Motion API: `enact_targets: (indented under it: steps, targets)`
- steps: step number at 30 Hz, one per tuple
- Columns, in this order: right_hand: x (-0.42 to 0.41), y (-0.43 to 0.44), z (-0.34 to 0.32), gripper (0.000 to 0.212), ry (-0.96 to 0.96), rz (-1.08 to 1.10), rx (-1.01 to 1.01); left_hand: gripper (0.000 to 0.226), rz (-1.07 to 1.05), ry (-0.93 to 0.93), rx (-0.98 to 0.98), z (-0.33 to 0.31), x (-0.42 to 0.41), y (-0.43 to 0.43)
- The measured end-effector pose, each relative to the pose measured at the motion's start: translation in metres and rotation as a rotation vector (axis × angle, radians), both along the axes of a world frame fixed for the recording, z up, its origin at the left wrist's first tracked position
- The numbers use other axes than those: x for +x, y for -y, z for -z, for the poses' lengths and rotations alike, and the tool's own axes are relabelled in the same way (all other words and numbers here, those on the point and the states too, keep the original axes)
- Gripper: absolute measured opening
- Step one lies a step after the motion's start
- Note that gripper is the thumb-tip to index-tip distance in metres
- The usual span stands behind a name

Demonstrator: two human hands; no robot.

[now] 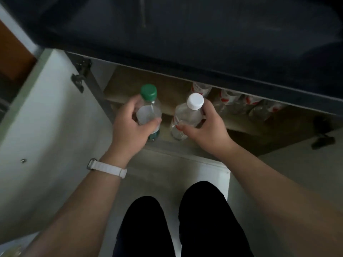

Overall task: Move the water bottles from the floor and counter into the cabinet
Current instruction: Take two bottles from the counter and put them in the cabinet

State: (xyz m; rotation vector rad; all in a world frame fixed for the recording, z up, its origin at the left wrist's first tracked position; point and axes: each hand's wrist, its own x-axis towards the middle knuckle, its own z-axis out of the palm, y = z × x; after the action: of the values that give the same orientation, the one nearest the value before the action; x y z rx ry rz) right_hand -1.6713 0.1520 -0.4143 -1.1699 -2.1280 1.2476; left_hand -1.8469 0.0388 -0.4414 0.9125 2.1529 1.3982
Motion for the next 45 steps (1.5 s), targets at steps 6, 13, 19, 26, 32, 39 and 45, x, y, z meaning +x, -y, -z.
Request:
enact_targets:
  steps: [6, 13, 19, 26, 32, 39, 45]
  targets:
    - [-0.019, -0.03, 0.055, 0.066, -0.147, -0.005, 0.09, 0.064, -0.019, -0.013, 0.141, 0.056, -0.027, -0.032]
    - [-0.059, -0.063, 0.074, 0.062, -0.213, 0.022, 0.23, 0.069, -0.004, -0.036, 0.235, 0.074, -0.055, -0.069]
    - [-0.093, -0.085, 0.073, 0.07, -0.188, 0.053, 0.206, 0.069, 0.021, -0.023, 0.201, 0.078, -0.08, -0.101]
    - [-0.118, -0.098, 0.089, 0.065, -0.14, 0.068, 0.247, 0.072, 0.044, -0.048, 0.171, 0.087, -0.098, -0.13]
    - [-0.129, -0.103, 0.093, 0.059, -0.165, 0.083, 0.258, 0.066, 0.102, -0.119, 0.127, 0.082, -0.102, -0.141]
    - [-0.124, -0.109, 0.094, 0.081, -0.167, 0.108, 0.217, 0.067, 0.115, -0.127, 0.109, 0.083, -0.103, -0.138]
    - [-0.104, -0.102, 0.1, 0.081, -0.239, 0.048, 0.238, 0.083, 0.061, -0.19, 0.076, 0.086, -0.102, -0.122]
